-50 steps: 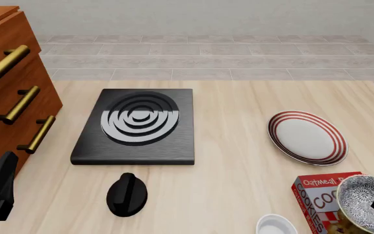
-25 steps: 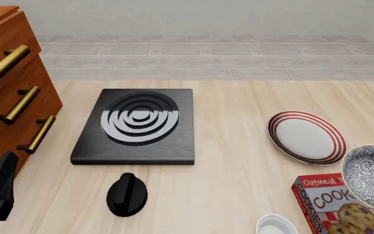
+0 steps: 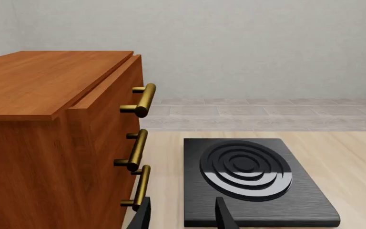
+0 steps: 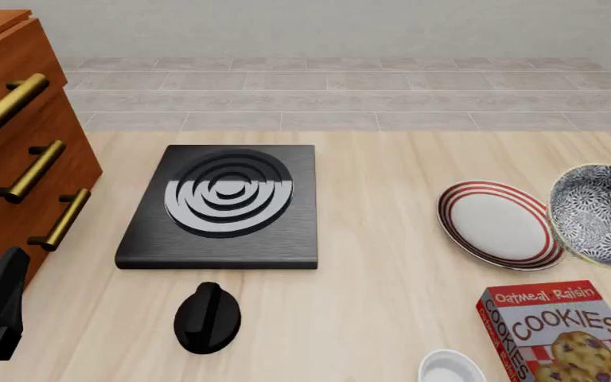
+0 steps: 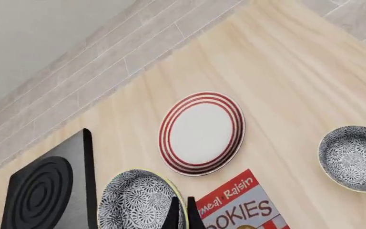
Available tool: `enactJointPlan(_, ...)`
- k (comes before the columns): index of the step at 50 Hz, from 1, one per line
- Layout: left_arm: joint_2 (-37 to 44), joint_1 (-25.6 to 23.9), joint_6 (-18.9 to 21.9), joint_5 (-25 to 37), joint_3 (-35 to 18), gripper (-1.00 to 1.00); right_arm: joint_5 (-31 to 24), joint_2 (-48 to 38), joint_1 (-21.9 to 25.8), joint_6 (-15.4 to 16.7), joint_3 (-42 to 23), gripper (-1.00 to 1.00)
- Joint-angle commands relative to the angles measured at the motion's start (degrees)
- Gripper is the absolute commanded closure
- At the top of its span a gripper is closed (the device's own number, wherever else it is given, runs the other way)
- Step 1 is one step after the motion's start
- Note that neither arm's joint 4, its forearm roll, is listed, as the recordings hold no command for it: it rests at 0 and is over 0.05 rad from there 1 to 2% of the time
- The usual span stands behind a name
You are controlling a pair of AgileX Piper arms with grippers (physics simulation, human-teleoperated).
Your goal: Pick the akita bowl on the cookies box and place it on the plate.
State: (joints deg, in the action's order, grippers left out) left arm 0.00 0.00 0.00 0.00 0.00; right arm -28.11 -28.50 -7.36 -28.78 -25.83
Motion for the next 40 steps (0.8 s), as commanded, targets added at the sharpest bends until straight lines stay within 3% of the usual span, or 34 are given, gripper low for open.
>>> enactJointPlan(1, 0.0, 0.0, 0.0, 0.0, 0.0, -1.00, 7.8, -8.0, 2.7, -1.9, -2.2, 1.00)
enactJointPlan(22, 0.0, 0.0, 0.0, 0.0, 0.0, -1.00, 18.0, -24.4, 2.0, -1.1, -8.5, 1.00)
enactJointPlan(40, 0.0, 0.0, 0.0, 0.0, 0.0, -1.00, 24.5, -35.7, -2.9, -0.4, -12.9, 1.00)
